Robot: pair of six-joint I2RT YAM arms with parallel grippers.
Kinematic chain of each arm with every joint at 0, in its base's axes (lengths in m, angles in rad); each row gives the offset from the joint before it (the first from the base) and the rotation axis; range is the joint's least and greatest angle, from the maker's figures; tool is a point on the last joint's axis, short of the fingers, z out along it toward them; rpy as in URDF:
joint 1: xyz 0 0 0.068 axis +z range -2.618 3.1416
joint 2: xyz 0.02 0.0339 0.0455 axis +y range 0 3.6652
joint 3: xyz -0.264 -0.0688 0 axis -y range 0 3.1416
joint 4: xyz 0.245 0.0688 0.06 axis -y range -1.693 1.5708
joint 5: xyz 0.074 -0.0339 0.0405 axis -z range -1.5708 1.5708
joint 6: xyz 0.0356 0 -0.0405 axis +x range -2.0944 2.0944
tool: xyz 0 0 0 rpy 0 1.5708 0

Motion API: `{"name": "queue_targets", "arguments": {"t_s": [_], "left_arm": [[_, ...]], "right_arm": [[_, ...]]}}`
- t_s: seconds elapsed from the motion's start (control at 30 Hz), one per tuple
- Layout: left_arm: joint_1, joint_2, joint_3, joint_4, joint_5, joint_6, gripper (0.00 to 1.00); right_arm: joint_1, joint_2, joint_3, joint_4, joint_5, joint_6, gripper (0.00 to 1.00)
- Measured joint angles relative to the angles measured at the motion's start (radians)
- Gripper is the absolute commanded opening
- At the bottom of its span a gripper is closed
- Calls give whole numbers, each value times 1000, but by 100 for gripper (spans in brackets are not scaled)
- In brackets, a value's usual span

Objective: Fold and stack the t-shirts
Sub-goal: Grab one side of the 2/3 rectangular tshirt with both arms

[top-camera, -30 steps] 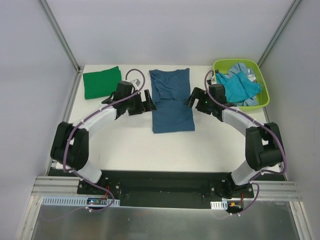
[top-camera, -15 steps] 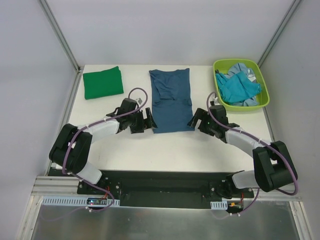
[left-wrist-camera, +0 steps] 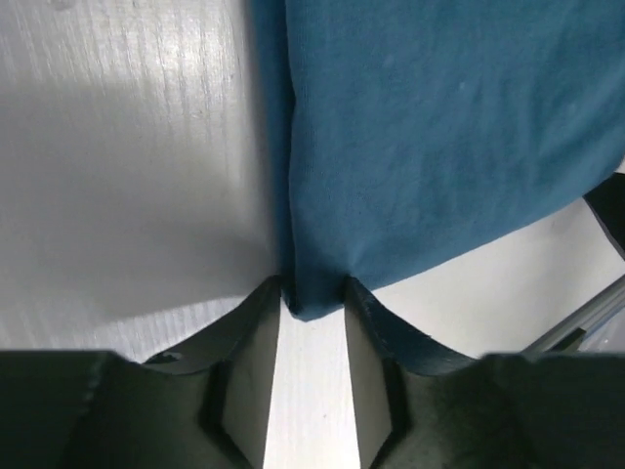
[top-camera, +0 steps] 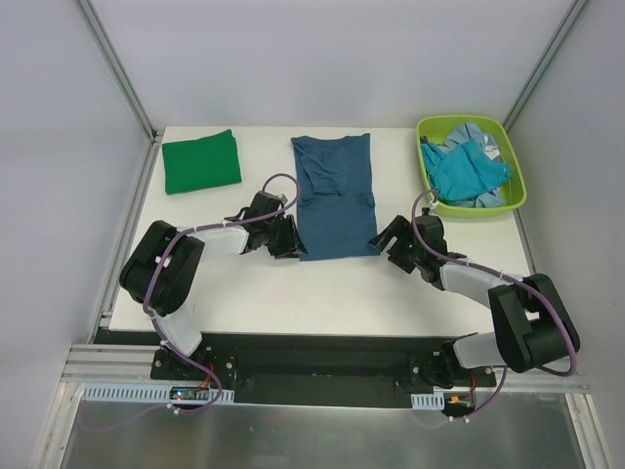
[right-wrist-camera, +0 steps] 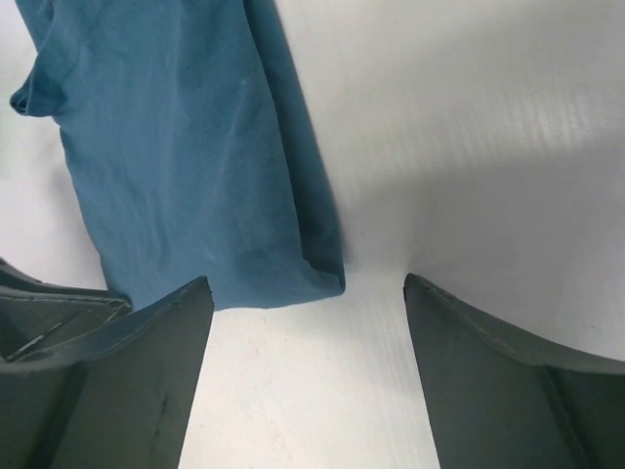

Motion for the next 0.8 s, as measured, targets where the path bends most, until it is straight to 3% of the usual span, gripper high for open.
{"name": "queue_targets", "arguments": {"t_s": [0.1, 0.27, 0.33, 0.53, 0.7, 0.8], "left_arm": [[-6, 31, 17, -3, -3, -6, 0], [-6, 56, 40, -6, -3, -9, 0], [-6, 56, 42, -7, -3, -9, 0], [-6, 56, 42, -8, -5, -9, 0], [-6, 38, 34, -13, -4, -3, 0], [-13, -55, -27, -25, -9, 1, 0]], "right_arm": [[0, 35, 0, 43, -33, 23, 69], [0, 87, 0, 107, -82, 55, 59], [-2, 109, 2, 133, -96, 63, 49], [-2, 152, 1, 146, -109, 75, 1], [-2, 129, -12, 139, -128, 37, 0], [11, 32, -38, 119, -172, 14, 0]]}}
